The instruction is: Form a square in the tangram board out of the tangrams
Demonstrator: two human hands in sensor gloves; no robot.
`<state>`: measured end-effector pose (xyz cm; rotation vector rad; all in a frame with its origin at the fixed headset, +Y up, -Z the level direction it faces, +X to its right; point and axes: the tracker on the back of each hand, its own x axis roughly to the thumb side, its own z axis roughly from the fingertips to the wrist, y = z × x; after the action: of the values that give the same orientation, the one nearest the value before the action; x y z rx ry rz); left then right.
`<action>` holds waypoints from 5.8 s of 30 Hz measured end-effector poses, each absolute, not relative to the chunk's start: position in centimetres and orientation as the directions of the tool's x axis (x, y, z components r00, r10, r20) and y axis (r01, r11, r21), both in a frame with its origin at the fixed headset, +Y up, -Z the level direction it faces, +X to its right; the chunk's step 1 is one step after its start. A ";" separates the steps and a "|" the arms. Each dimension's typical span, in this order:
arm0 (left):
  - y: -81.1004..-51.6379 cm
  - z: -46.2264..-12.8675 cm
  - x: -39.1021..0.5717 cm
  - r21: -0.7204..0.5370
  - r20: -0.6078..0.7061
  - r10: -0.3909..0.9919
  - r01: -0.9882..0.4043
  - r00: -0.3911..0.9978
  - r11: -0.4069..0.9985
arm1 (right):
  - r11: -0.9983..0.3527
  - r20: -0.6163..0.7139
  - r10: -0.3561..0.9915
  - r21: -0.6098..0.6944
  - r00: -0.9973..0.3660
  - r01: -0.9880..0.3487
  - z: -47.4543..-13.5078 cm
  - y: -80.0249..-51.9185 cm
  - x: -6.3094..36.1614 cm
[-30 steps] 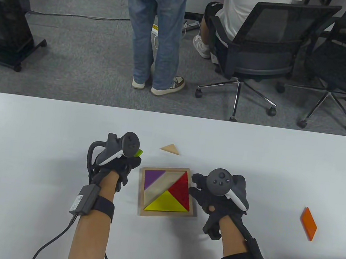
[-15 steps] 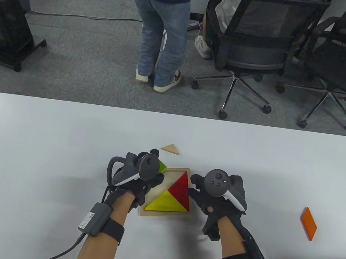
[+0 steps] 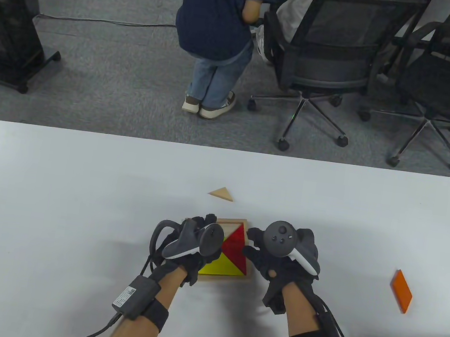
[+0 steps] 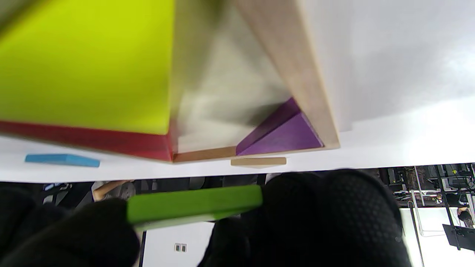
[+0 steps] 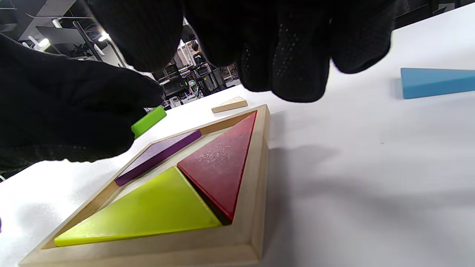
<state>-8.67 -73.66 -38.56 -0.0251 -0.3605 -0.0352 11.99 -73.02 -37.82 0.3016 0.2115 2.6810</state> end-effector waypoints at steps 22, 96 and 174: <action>-76.0 -39.3 -8.0 -0.100 0.290 -0.176 0.213 0.941 0.972 | -0.898 0.159 0.420 0.211 -0.893 -0.385 -38.0 -73.5 12.4; -72.4 -39.7 -11.3 -0.184 0.340 0.094 -0.031 0.936 0.982 | -0.943 0.024 -0.026 0.330 -0.999 0.033 -44.8 -76.7 17.6; -73.1 -40.5 -11.2 -0.438 0.402 0.891 -0.811 0.211 0.389 | -0.265 0.173 0.960 0.314 -0.220 -0.912 -35.6 -71.9 13.1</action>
<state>-11.21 -73.05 -40.54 -0.1430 -0.6619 1.1882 13.09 -71.93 -35.57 0.3877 0.1677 1.8012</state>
